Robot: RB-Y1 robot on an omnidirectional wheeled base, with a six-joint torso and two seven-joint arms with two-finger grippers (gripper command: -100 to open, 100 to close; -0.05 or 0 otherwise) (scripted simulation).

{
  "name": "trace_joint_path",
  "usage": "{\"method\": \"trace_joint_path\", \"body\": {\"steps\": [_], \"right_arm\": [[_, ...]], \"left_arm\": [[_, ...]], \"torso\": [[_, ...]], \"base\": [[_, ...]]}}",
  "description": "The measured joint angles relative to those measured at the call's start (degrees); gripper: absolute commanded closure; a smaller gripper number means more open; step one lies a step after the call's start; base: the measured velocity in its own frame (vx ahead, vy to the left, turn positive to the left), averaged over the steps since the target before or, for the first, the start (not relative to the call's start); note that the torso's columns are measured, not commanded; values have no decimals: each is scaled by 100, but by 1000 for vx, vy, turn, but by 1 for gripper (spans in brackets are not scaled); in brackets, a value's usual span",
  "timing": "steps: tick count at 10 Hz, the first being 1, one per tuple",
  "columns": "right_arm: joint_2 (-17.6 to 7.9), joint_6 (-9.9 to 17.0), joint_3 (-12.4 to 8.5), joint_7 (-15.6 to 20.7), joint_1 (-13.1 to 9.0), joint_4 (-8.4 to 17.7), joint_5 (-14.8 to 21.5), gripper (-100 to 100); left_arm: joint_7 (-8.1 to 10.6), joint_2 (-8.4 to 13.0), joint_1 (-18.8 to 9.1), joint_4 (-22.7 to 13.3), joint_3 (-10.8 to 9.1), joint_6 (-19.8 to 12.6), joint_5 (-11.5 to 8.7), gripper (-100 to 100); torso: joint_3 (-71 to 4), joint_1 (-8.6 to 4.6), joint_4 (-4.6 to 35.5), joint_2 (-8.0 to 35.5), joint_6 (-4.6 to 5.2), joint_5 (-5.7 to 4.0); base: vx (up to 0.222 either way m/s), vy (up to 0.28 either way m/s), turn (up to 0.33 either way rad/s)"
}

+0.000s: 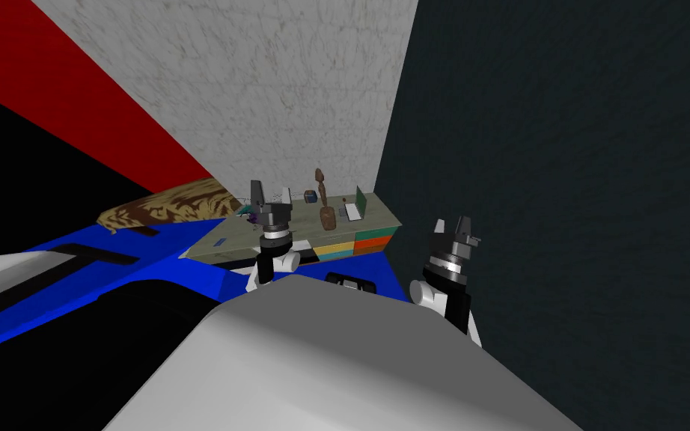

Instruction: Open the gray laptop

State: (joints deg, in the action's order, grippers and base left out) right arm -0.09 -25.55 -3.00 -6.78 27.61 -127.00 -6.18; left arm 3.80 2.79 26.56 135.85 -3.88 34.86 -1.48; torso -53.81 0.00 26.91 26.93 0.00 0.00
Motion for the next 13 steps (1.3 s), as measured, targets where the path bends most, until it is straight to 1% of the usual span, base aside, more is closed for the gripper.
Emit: {"method": "trace_joint_path", "body": {"steps": [2,3,4,5,7,9,13], "right_arm": [[0,0,0,0,0,0,0,0],[0,0,0,0,0,0,0,-100],[-110,17,1,-35,-1,-1,-10,-100],[-243,39,7,-98,-10,9,-23,-100],[-486,137,19,-297,-40,9,-67,-100],[-684,285,31,-595,-94,19,-135,-100],[-921,585,56,-1192,-208,59,-279,-100]], "left_arm": [[0,0,0,0,0,0,0,0],[0,0,0,0,0,0,0,0],[0,0,0,-2,0,0,0,0],[0,0,1,-2,0,0,0,0],[0,0,1,-3,0,0,0,0],[0,0,1,-3,0,0,0,0],[0,0,1,-3,0,0,0,0]], "torso": [[-1691,0,846,846,0,0],[-2538,0,1269,1269,0,0],[-2933,-2,1457,1460,0,0],[-3047,-3,1513,1511,0,-1],[-3077,-2,1534,1530,0,-1],[-3078,-1,1536,1532,0,0],[-3075,-2,1537,1535,-1,0]], "base": [[0,0,0],[14,-3,28],[20,-10,44],[25,-17,40],[31,-24,70],[53,-32,89],[39,-28,71]]}}
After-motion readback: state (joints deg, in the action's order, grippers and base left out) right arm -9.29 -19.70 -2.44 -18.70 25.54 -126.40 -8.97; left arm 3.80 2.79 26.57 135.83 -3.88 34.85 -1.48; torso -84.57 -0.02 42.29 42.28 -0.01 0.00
